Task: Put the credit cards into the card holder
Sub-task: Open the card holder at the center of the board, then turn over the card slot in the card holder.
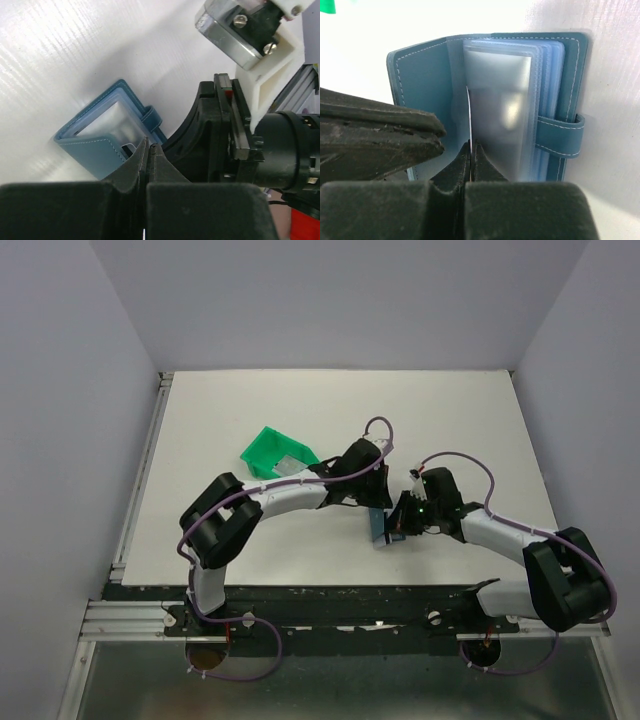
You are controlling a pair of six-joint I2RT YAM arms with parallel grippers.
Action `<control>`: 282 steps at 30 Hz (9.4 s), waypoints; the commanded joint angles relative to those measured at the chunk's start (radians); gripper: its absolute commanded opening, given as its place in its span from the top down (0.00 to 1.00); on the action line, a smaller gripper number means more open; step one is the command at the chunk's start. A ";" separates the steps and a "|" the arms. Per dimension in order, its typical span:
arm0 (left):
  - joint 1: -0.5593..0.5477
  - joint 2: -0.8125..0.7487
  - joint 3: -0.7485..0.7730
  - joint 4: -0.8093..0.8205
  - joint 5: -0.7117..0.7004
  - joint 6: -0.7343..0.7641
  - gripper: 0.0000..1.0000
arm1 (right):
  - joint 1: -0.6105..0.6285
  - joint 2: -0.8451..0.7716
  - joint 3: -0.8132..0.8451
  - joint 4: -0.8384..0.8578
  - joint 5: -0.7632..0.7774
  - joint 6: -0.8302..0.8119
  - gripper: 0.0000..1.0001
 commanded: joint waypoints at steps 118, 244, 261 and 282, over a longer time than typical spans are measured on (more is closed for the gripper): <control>-0.026 0.113 -0.210 0.014 -0.061 -0.058 1.00 | 0.000 -0.140 0.213 -0.609 0.346 -0.161 0.99; -0.006 -0.323 -0.451 -0.042 -0.181 -0.045 1.00 | 0.003 0.049 0.024 0.029 -0.131 -0.060 1.00; -0.006 -0.330 -0.549 -0.002 -0.185 -0.078 1.00 | 0.003 0.113 0.013 0.197 -0.287 -0.005 0.99; -0.005 -0.537 -0.627 -0.018 -0.243 -0.093 1.00 | 0.068 0.176 0.046 0.360 -0.395 0.085 1.00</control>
